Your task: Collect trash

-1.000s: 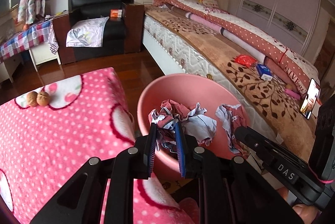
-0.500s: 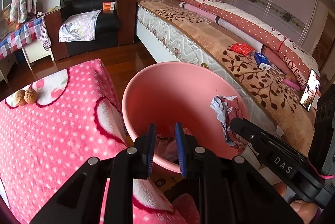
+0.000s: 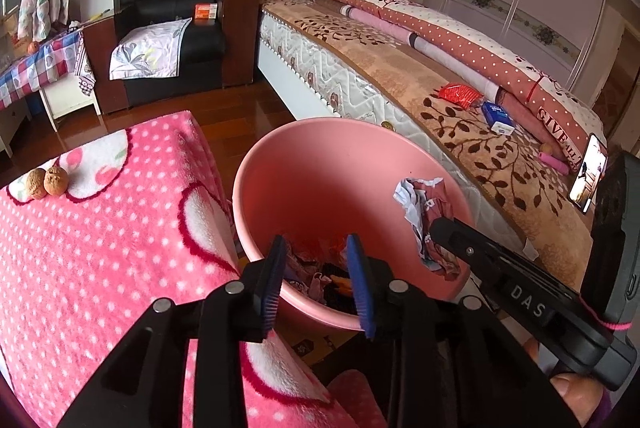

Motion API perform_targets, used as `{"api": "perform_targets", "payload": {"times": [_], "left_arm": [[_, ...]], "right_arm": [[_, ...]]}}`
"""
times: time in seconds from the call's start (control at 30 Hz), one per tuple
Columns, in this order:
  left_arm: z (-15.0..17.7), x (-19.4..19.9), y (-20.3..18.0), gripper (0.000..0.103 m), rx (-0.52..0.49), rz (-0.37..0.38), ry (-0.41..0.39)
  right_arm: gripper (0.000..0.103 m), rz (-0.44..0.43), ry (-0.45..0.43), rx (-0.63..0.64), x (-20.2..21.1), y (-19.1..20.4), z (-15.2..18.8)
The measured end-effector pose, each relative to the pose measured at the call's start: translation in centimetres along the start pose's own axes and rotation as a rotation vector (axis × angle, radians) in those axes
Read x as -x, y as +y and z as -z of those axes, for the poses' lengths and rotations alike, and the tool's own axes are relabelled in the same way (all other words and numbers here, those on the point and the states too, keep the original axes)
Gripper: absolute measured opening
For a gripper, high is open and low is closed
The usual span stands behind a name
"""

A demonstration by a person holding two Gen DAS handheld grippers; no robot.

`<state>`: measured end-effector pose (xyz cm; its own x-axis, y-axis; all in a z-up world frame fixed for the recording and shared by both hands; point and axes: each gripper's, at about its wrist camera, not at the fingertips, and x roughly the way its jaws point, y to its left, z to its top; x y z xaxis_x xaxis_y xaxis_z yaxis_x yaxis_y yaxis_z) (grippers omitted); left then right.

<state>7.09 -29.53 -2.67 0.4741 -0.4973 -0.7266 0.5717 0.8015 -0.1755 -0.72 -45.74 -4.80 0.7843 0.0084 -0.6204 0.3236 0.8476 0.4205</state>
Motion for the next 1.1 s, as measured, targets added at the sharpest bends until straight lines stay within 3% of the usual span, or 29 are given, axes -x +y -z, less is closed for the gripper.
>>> {"api": "perform_targets", "payload": {"times": [0.23,0.37,0.43,1.1], "left_arm": [[0.2,0.8,-0.3,0.041,-0.024,-0.004,-0.031],[0.3,1.3,-0.3,0.044,-0.027,-0.005,-0.049],[0.4,1.5,-0.3,0.045,-0.026,-0.007,-0.055],[1.3,4.3,1.7,0.054,0.027,-0.027,-0.12]], "right_arm": [[0.015,-0.005,0.028,-0.044,-1.0,-0.3,-0.3],[0.035,-0.019,0.035,-0.071,-1.2,-0.5,-0.1],[0.036,-0.025,0.031,-0.073,-1.1,-0.4,0.0],[0.037,-0.023,-0.009,0.056,1.3,3.2,0.9]]}}
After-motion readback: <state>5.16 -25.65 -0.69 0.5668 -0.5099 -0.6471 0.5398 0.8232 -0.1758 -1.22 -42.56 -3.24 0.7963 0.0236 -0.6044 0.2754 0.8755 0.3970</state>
